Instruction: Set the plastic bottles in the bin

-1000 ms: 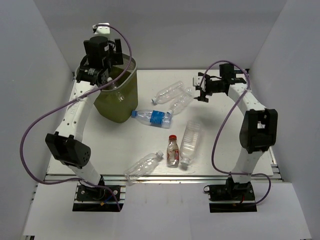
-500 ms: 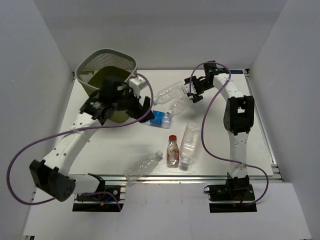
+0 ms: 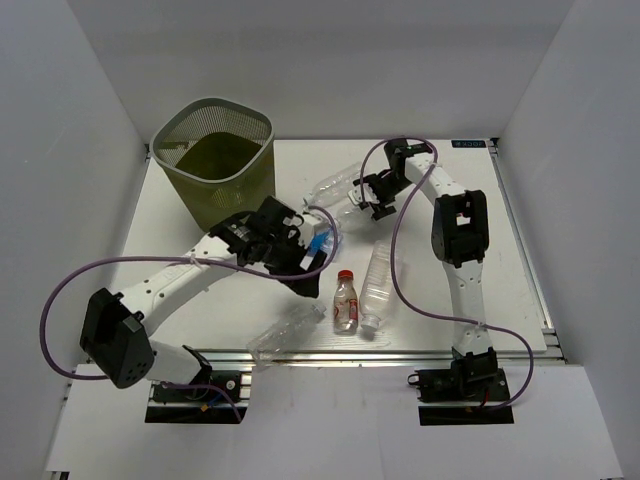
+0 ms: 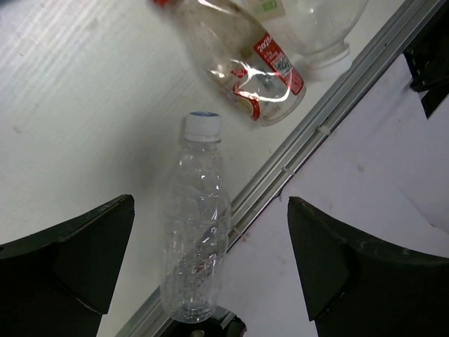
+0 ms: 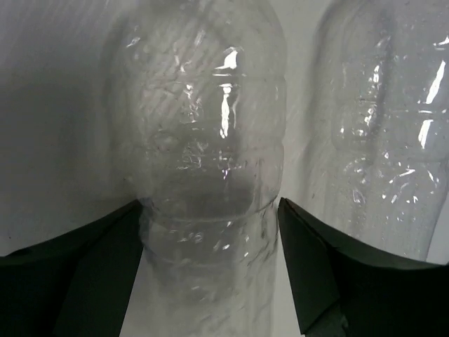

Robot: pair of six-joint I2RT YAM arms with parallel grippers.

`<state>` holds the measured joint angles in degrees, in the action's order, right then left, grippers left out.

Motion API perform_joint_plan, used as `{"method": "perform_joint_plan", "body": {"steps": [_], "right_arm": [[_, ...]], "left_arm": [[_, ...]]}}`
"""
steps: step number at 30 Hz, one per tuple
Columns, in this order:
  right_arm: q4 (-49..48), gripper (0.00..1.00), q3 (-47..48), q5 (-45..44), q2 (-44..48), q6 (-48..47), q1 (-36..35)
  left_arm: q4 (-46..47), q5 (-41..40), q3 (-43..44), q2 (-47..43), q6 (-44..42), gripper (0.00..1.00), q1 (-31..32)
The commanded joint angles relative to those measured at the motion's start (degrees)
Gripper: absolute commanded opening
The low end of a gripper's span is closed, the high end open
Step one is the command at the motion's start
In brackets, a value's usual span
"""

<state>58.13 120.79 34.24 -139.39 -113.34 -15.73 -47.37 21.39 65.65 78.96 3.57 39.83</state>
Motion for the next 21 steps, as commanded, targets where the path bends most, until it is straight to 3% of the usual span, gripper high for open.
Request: {"method": "perform_joint_plan", "body": {"steps": [1,4,7,9,10,12,14,15,17,19,20,21], "right_arm": [[5.9,0.77,0.9,-4.4,-2.2,-22.5,-0.1],[8.4,0.67,1.0,-5.3,-2.6,-21.9,-0.2],[12.6,0.37,0.8,-5.0,-1.4,-21.5,0.2],[13.0,0.22,-0.4,-3.4,1.9,-19.3,0.6],[12.7,0.19,-0.8,1.3,2.9,-15.5,0.9],[11.4,0.13,-0.3,5.4,6.6,-1.4,1.5],[8.2,0.12,0.2,13.4,12.0,5.3,2.1],[6.6,0.11,0.2,16.9,13.3,14.9,2.2],[3.1,0.11,-0.1,20.5,19.1,20.8,1.9],[-5.3,0.09,-3.0,27.5,21.8,35.4,1.2],[-19.1,0.09,-5.3,28.9,26.6,45.6,0.9],[-24.9,0.09,-8.3,32.4,28.1,57.3,-0.3]], "left_arm": [[2.0,-1.1,-3.9,-2.8,2.6,1.0,2.6],[4.3,-1.6,-8.1,-4.8,4.2,1.0,4.4],[5.4,-3.2,-11.1,-5.5,5.7,1.0,5.8],[6.0,-5.2,-11.8,-5.0,5.7,1.0,7.2],[6.0,-5.7,-11.8,-4.2,6.3,1.0,7.7],[6.6,-7.8,-11.8,-2.8,6.3,1.0,8.5],[7.1,-10.0,-11.8,-1.7,6.3,1.0,9.3],[7.1,-10.9,-11.8,-0.6,6.3,1.0,10.0],[7.1,-12.3,-11.8,0.5,6.3,1.0,10.7],[6.1,-13.5,-11.8,1.3,6.3,1.0,11.8],[6.1,-13.5,-11.8,1.9,6.3,1.0,11.8],[5.5,-14.0,-11.8,1.9,6.3,1.0,12.3]]}}
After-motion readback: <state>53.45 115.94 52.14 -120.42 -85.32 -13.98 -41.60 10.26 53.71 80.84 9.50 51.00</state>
